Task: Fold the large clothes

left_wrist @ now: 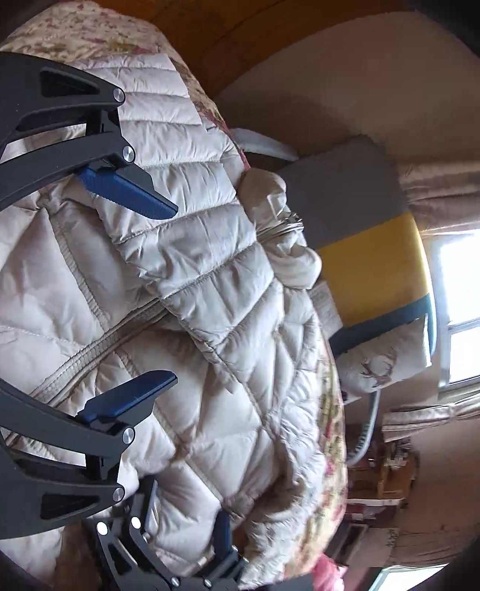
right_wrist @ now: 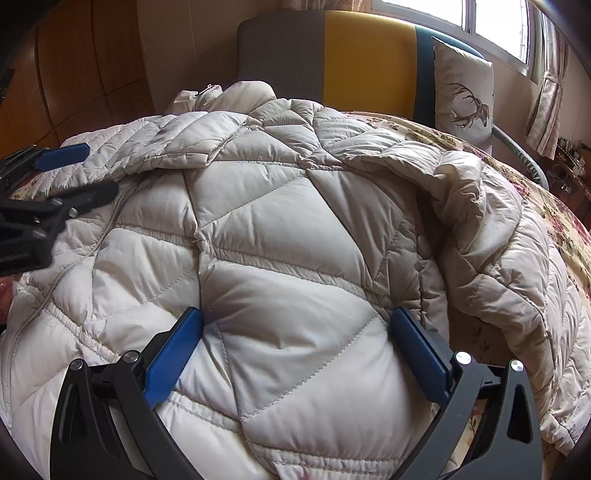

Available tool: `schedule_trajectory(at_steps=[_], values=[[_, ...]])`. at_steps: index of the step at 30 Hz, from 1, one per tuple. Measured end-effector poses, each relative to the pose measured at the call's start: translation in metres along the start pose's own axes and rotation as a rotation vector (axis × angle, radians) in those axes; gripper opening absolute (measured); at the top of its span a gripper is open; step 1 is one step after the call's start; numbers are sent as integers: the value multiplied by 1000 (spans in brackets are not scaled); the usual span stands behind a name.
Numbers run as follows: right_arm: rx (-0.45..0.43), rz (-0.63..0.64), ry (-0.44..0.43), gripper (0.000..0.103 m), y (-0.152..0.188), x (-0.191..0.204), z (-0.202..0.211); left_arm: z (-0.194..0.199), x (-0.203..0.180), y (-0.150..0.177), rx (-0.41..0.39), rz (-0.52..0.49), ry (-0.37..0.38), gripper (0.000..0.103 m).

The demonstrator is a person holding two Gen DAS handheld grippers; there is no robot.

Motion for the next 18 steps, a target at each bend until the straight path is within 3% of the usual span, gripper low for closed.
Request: schedule_trajectory(at_steps=[4,9,10,14,18], values=[[-4,2,2,101,0,0,1,24,47,-3,-72,181,-79,82],[-8,14,14,101,1,2,2,24,127,22,-39,412,-260,54],[-9,14,15,101,2,3,2,20,141,32,-12,445,-291,53],[-10,19,18,101,2,4,3,-3,165,74,77,507,-281,50],[-15,32,34,101,3,6,5,-17,170,91,82,551,-236,50]])
Point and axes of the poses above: each gripper's, at about its wrist camera, not at the fingertips, and z roughly against the way its jaws point, x to its left, y to its underside, the point moved 2 cm from there along -z, roughly the way its jaws point, and after that the axes turned 9 degrees about -x, right-handed, at the moved point
